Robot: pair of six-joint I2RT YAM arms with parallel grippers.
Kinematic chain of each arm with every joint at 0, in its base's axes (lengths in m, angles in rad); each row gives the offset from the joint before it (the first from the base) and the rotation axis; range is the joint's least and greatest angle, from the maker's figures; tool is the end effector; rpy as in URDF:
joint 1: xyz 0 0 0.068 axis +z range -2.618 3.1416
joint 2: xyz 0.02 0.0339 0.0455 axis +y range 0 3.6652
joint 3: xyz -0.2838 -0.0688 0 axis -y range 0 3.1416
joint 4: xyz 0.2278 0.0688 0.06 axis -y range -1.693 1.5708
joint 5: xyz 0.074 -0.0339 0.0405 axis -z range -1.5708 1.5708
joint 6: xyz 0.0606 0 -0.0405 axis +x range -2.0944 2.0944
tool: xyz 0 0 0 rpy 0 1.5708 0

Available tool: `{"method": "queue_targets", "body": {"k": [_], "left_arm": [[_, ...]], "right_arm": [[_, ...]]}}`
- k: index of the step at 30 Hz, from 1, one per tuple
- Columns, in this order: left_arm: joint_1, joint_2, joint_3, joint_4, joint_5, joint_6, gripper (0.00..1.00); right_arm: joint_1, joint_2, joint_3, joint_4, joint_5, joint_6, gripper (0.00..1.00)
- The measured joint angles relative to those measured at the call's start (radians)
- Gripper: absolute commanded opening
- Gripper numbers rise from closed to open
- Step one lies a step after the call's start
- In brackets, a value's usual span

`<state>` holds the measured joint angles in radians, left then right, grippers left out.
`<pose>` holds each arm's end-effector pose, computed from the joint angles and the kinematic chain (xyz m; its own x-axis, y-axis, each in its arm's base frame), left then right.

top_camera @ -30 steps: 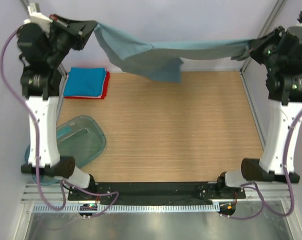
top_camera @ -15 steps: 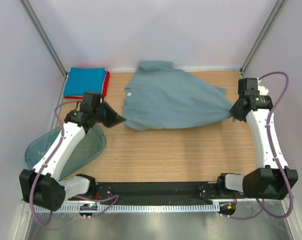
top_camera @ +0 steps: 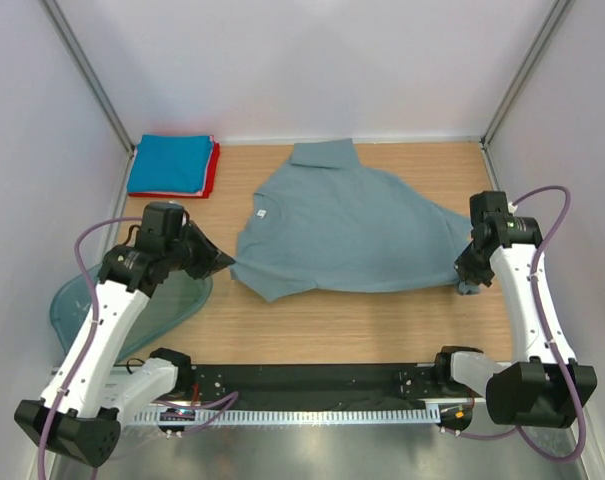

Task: Fold and stack the t-shirts
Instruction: Flatten the tshirt out

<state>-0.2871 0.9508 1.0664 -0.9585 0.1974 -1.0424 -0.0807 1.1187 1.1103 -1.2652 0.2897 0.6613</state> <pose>0.1532 -0.0576 0.3307 -0.7089 -0.6737 -0.2090 -0.4153 0.6381 -0.6484 0.1611 -0.0304 0.3006 -0.6535 0.6433 -0.3989 0.7121 0.7012 -0.0357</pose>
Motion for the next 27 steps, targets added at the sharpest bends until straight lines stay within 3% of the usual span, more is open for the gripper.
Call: {"method": "queue_targets", "body": {"k": [6,11,15,19,27], "left_arm": [[-0.001,0.085,0.088,-0.018,-0.041,0.006,0.00],[-0.001,0.341,0.477,0.051,-0.066,0.009,0.00],[-0.001,0.402,0.725,0.071,-0.075,0.015,0.00],[-0.001,0.340,0.873,0.068,-0.083,0.021,0.00],[-0.001,0.200,1.140,0.063,-0.081,0.026,0.00]], "right_arm": [[0.000,0.074,0.119,-0.024,-0.014,0.002,0.01],[0.000,0.201,0.480,0.068,-0.085,0.035,0.01],[0.000,0.248,0.819,0.055,-0.115,0.021,0.01],[0.000,0.168,0.967,0.037,-0.200,-0.043,0.01],[0.000,-0.164,0.997,0.000,-0.410,-0.119,0.01]]}}
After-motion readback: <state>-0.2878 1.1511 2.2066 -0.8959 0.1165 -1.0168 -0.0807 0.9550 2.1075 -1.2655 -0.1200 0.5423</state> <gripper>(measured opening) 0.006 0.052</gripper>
